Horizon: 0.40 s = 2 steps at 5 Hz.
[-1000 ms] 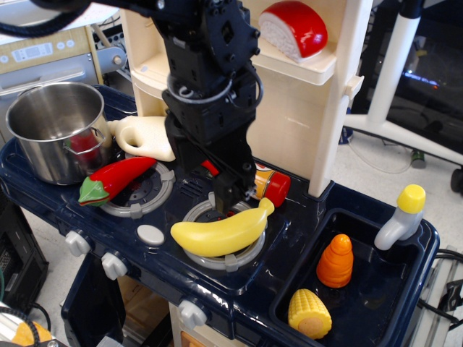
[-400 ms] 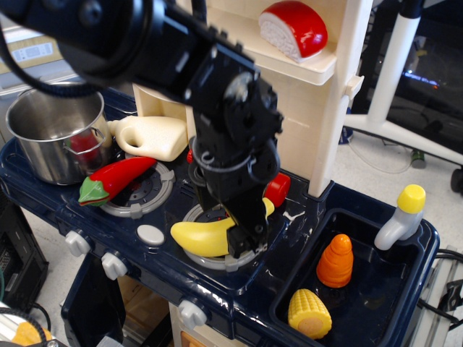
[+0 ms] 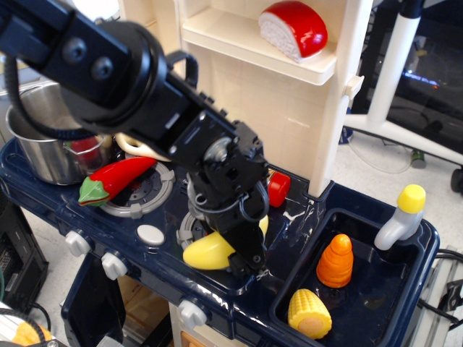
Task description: Put banana in pot or pan
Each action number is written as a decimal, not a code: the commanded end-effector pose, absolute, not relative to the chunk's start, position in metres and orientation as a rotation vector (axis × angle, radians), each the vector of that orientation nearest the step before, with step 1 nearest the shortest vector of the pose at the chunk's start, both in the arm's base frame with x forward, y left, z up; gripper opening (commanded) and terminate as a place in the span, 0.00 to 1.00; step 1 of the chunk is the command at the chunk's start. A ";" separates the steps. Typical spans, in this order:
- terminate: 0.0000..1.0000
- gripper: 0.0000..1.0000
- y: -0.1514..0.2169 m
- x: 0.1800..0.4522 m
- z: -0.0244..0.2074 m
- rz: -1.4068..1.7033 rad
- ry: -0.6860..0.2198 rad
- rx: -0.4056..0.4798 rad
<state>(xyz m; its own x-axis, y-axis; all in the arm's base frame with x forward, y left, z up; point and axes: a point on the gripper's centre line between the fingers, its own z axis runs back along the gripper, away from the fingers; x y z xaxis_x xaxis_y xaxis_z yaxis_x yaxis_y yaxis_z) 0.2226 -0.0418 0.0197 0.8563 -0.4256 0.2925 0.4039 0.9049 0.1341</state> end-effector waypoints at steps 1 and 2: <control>0.00 0.00 -0.050 0.223 0.030 -0.328 -0.329 0.049; 0.00 0.00 -0.037 0.212 0.061 -0.275 -0.295 0.081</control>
